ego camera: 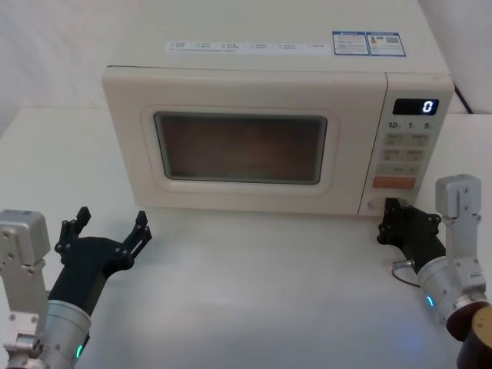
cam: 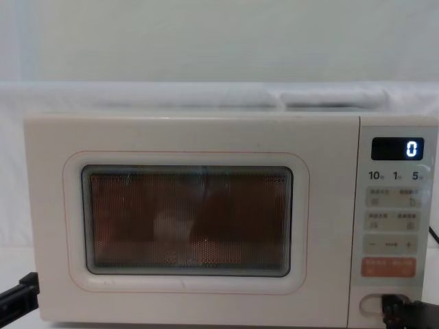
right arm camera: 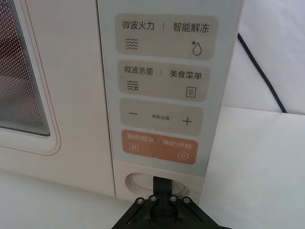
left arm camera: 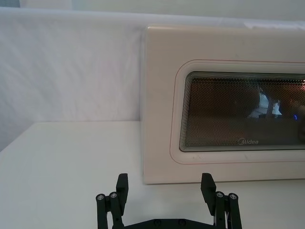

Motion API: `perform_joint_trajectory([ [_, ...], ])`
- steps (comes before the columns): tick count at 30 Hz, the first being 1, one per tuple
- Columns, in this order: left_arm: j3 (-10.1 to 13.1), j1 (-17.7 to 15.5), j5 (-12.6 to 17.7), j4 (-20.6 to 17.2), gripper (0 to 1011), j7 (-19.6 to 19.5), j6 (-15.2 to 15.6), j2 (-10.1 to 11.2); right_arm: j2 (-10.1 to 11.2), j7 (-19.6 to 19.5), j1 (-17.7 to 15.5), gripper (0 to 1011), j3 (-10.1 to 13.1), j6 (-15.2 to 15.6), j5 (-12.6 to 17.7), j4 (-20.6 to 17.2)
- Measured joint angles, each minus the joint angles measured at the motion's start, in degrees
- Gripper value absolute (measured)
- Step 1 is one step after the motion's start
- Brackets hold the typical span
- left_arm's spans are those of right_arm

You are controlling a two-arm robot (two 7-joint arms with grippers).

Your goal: Press the button to open the microwave door with one hand; close the microwave door with the other hand.

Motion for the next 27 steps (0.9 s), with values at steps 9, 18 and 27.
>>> perform_joint_trajectory([
  [9,0.0,0.0,0.0,0.0,1001,0.0,0.0,0.0,-0.2,0.0,0.5,0,-0.3,0.0,0.0,0.6],
  [18,0.0,0.0,0.0,0.0,1001,0.0,0.0,0.0,-0.6,0.0,1.0,0,-0.6,-0.4,0.0,1.3],
  [27,0.0,0.0,0.0,0.0,1001,0.0,0.0,0.0,-0.8,0.0,1.5,0,-0.8,-0.5,-0.1,1.6],
])
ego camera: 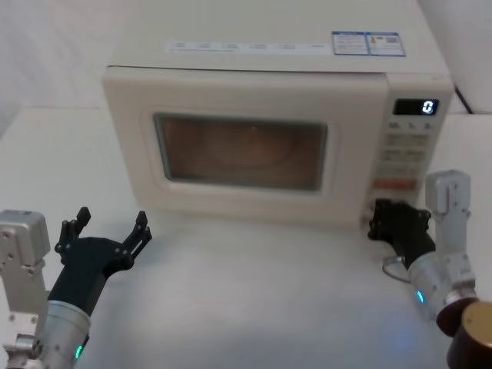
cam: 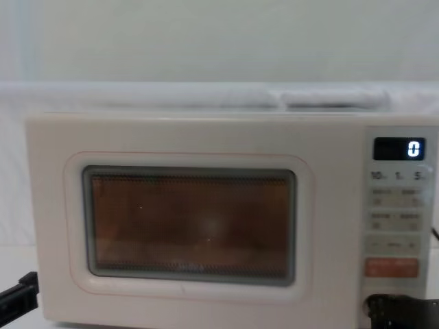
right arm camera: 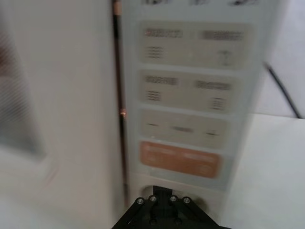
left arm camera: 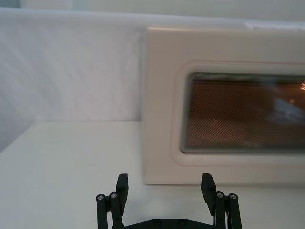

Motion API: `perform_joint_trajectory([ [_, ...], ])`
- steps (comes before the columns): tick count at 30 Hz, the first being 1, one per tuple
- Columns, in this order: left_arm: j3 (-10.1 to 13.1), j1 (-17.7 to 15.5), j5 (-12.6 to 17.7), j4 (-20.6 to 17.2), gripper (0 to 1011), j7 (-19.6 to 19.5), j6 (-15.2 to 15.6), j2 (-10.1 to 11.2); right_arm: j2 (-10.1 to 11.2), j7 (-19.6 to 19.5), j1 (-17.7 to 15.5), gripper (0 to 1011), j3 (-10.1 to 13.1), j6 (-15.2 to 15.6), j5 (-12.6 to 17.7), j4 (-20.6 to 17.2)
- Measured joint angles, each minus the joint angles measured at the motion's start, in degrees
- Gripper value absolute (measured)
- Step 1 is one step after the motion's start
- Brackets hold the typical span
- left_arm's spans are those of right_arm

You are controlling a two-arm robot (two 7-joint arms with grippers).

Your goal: Press the button to open the microwave door with one hand; close the microwave door with the other hand.

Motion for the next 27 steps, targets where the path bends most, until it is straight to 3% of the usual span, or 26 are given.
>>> perform_joint_trajectory([
  [16,0.0,0.0,0.0,0.0,1001,0.0,0.0,0.0,0.1,-0.1,-0.3,0,0.1,-0.1,0.0,-0.3],
  [27,0.0,0.0,0.0,0.0,1001,0.0,0.0,0.0,1.3,0.3,-3.1,0,0.3,0.7,0.0,-4.1],
])
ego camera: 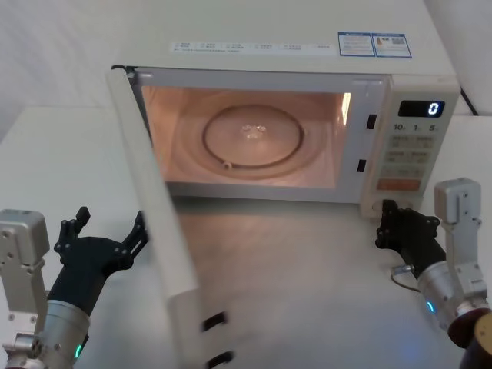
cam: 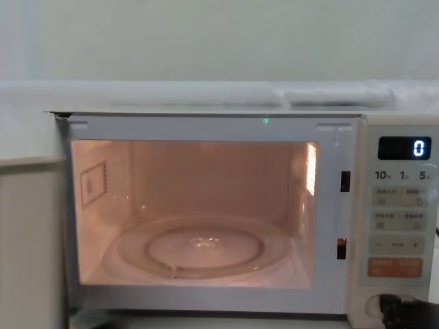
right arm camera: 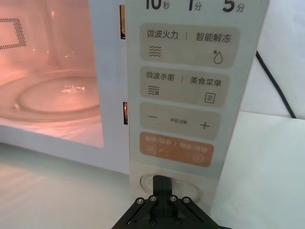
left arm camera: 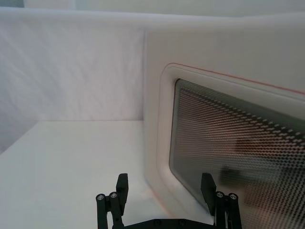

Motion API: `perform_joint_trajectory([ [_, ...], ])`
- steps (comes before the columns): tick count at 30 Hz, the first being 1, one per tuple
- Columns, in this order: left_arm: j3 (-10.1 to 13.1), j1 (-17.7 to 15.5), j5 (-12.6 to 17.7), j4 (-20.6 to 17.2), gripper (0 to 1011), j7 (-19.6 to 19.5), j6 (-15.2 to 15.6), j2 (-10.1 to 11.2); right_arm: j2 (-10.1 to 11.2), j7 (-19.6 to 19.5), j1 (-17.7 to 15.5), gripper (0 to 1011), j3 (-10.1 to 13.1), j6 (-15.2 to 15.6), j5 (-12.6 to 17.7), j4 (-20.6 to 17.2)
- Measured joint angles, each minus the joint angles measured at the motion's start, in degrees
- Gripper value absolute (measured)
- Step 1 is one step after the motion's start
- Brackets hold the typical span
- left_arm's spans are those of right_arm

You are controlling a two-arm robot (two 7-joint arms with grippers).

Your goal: Press the button to open the microwave door with one hand; close the microwave door with the other hand.

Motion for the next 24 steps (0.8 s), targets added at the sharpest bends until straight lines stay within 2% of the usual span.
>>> perform_joint_trajectory([
  [8,0.0,0.0,0.0,0.0,1001,0.0,0.0,0.0,2.4,2.0,-3.6,0,-0.3,-0.4,-0.1,-4.6],
  [15,0.0,0.0,0.0,0.0,1001,0.0,0.0,0.0,4.9,5.2,-6.1,4,-0.4,-0.5,1.8,-7.9],
  [20,0.0,0.0,0.0,0.0,1001,0.0,0.0,0.0,6.3,6.2,-7.2,105,-0.5,-1.0,3.0,-9.1],
  [22,0.0,0.0,0.0,0.0,1001,0.0,0.0,0.0,6.6,6.4,-7.5,185,-0.4,-1.5,3.5,-9.3],
  [24,0.0,0.0,0.0,0.0,1001,0.0,0.0,0.0,6.8,6.4,-7.6,223,-0.4,-1.8,3.6,-9.3],
])
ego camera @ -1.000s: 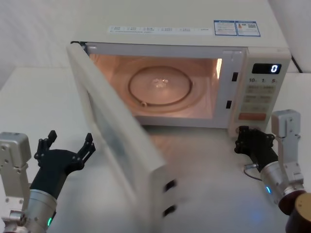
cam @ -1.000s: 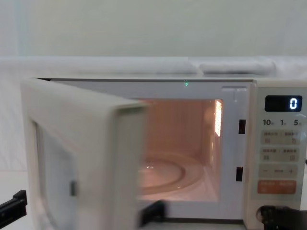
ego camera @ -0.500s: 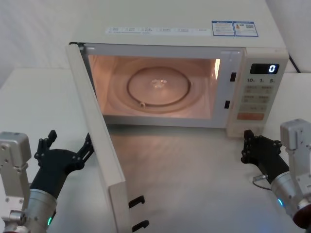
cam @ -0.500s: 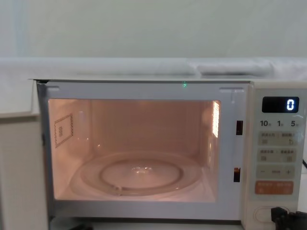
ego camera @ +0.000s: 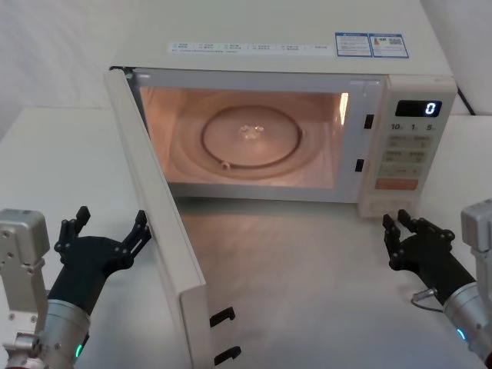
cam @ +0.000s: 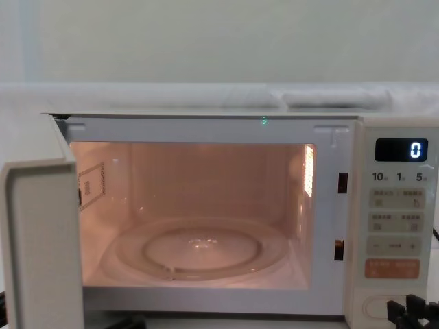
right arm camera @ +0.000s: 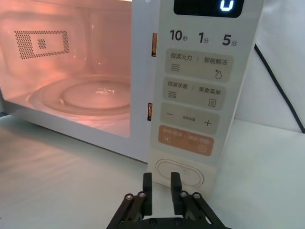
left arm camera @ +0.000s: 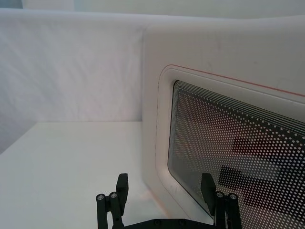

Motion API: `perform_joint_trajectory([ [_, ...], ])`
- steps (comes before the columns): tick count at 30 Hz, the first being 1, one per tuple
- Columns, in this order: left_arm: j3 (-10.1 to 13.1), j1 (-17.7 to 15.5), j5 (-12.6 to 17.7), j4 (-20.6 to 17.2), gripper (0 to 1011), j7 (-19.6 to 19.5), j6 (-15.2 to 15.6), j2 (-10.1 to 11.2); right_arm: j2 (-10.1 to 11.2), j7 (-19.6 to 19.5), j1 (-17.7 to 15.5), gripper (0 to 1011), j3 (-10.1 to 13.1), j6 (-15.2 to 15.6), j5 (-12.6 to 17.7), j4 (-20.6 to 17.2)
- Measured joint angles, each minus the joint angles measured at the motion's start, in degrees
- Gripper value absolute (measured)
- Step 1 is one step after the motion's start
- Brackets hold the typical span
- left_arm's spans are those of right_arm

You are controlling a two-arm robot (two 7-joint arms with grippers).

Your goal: Press the button to open the microwave door with one hand; close the microwave door with the other hand.

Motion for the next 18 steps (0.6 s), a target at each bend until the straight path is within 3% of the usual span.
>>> perform_joint_trajectory([
  [18,0.0,0.0,0.0,0.0,1001,0.0,0.0,0.0,2.5,-0.5,-0.7,791,0.1,0.3,-0.7,-0.7],
])
